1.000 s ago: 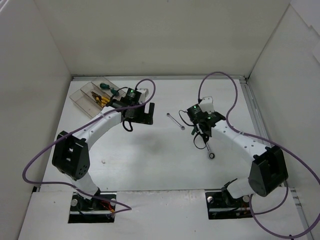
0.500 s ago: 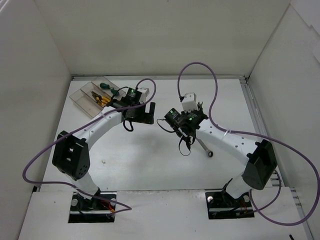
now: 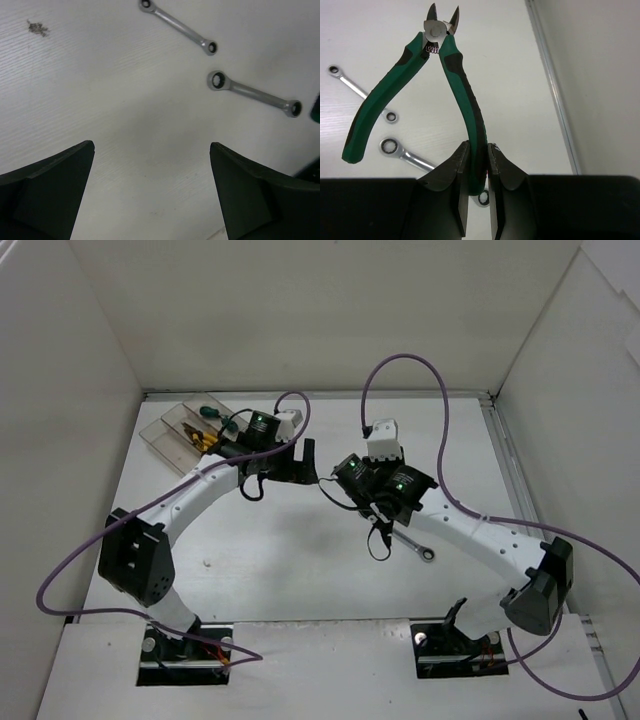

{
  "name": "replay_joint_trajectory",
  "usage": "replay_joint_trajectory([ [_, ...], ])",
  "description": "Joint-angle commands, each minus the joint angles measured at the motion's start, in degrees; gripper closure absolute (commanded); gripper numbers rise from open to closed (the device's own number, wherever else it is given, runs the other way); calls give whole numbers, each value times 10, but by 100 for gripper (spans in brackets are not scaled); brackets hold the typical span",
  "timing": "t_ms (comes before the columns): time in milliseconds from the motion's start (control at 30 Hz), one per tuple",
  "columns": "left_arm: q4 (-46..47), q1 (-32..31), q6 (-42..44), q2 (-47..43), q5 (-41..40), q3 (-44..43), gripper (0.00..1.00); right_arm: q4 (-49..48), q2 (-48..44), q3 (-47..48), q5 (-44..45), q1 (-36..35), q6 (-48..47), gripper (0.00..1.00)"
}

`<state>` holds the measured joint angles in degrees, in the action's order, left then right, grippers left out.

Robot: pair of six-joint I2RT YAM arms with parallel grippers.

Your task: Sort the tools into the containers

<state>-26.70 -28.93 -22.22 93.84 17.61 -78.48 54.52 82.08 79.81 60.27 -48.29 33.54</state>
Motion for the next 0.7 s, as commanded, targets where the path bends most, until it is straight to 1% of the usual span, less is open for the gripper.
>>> replay_joint_trajectory([
  [0, 76, -3, -19, -51, 101, -19, 6, -104, -56, -20, -37, -5, -55, 100],
  [100, 101, -3, -29, -46, 143, -34, 9, -133, -72, -38, -72, -7, -83, 100],
  [167, 114, -3, -36, -47, 175, -42, 10, -140, -71, -43, -80, -6, -101, 100],
  [267, 128, -3, -42, -41, 211, -67, 13, -148, -66, -50, -104, -6, -111, 100],
  [300, 132, -3, -43, -34, 226, -76, 15, -154, -66, -51, -119, -6, -113, 100],
  [400, 145, -16, -42, -20, 240, -88, 17, -171, -68, -50, -140, -7, -126, 100],
  [567, 133, -46, -34, 12, 223, -115, 20, -188, -69, -46, -166, -5, -145, 100],
  [667, 125, -59, -25, 27, 189, -118, 23, -200, -73, -47, -181, -7, -148, 100],
])
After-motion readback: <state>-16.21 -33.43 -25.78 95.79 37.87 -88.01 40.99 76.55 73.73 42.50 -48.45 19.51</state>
